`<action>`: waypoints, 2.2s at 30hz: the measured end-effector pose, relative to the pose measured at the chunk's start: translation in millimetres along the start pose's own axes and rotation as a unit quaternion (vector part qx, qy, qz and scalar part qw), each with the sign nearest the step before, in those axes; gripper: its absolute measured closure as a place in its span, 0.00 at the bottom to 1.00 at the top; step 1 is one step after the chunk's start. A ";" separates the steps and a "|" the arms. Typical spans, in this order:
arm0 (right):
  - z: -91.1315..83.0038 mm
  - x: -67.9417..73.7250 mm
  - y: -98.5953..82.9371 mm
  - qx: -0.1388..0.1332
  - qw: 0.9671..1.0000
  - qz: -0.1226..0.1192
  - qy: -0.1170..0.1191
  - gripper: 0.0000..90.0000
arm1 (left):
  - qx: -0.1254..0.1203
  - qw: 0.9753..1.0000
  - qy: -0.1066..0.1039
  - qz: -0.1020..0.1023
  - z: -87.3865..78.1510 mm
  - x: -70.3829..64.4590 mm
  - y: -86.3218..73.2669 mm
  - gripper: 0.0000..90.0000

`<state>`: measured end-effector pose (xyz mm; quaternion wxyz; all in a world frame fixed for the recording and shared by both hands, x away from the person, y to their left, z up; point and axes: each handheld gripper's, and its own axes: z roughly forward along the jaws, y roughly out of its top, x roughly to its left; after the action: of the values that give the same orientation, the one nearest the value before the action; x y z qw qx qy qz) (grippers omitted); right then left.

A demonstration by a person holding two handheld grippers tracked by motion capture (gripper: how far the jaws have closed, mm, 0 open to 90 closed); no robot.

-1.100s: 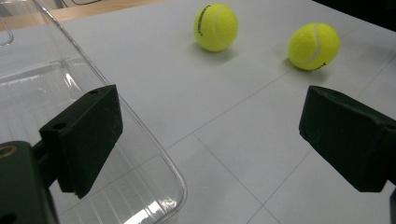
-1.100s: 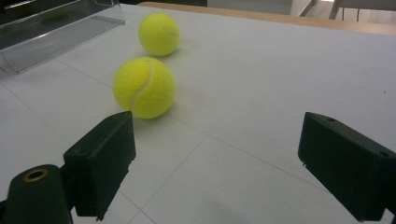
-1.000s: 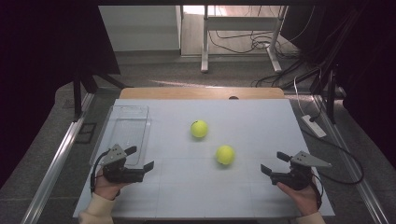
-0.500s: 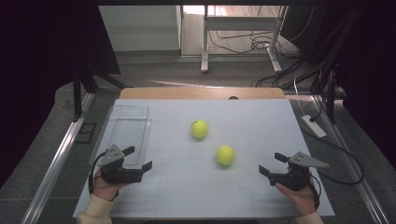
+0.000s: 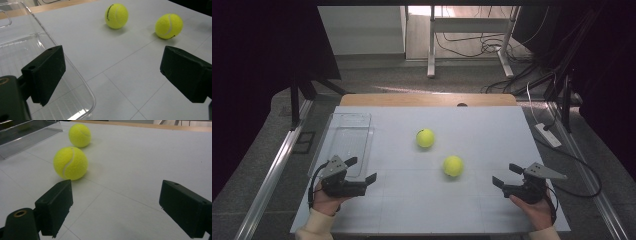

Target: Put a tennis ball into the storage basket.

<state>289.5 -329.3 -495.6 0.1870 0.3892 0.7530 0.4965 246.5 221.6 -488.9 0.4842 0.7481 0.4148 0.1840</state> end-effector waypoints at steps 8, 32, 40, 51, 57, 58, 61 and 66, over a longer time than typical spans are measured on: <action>1.8 1.7 1.7 -0.002 1.000 -0.001 0.001 0.13 | 0.005 1.000 -0.013 0.009 4.4 -6.7 4.8 0.08; 5.2 5.2 0.6 0.003 1.000 -0.007 0.003 0.14 | 0.023 0.999 -0.033 0.019 23.3 -23.3 26.8 0.08; 4.4 5.4 -0.4 0.004 1.000 -0.007 0.001 0.14 | 0.026 0.999 -0.039 0.026 27.1 -27.6 30.7 0.08; 4.1 5.1 -1.7 0.005 1.000 -0.005 -0.001 0.14 | 0.025 0.998 -0.048 0.037 31.7 -30.4 39.2 0.08; 4.2 4.9 -1.9 0.005 1.000 -0.005 -0.002 0.14 | 0.026 0.997 -0.053 0.043 35.0 -34.0 42.9 0.08; 4.3 5.0 -1.9 0.005 1.000 -0.005 -0.002 0.14 | 0.026 0.997 -0.054 0.044 36.0 -34.6 44.1 0.08; 4.4 5.2 -2.0 0.007 1.000 -0.006 -0.002 0.14 | 0.026 0.997 -0.057 0.047 38.5 -36.0 46.7 0.08; 4.1 4.8 -2.5 0.006 1.000 -0.005 -0.003 0.14 | 0.029 0.996 -0.063 0.053 45.4 -39.3 51.3 0.08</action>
<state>288.3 -323.6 -499.1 0.1891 0.3877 0.7576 0.4898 276.8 154.7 -460.0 0.4773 0.7928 0.3482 0.1496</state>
